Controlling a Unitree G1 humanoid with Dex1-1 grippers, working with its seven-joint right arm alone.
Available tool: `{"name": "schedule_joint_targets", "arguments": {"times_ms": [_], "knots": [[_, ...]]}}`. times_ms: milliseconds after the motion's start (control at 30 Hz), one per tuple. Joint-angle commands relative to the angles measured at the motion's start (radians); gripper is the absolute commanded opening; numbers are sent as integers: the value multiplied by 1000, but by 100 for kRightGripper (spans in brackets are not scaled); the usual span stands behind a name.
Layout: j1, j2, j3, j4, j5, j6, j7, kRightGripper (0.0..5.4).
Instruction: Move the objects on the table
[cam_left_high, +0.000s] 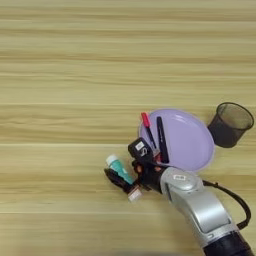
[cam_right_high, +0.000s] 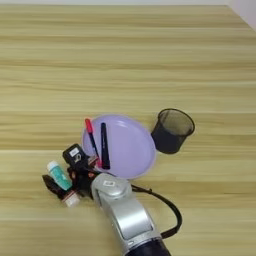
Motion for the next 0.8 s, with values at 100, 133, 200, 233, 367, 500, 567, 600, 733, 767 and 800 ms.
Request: {"name": "schedule_joint_targets", "arguments": {"times_ms": [100,133,200,233,367,500,567,600,733,767,800], "knots": [[-54,-6,-37,-73,19,-32,-11,536],[-54,-9,-40,-81,21,-31,-11,536],[-59,-16,-55,-99,28,-27,-11,536],[-65,-20,-70,-107,33,-25,-13,536],[-96,-37,-124,-107,42,-31,-25,536],[-123,-65,-167,-109,36,-43,-36,536],[-139,-91,-197,-114,33,-46,-40,536],[-146,-103,-210,-116,33,-47,-40,536],[-189,-170,-284,-91,41,-54,-29,536],[-197,-181,-297,-82,43,-57,-27,536],[-202,-191,-307,-74,44,-60,-26,536]]}}
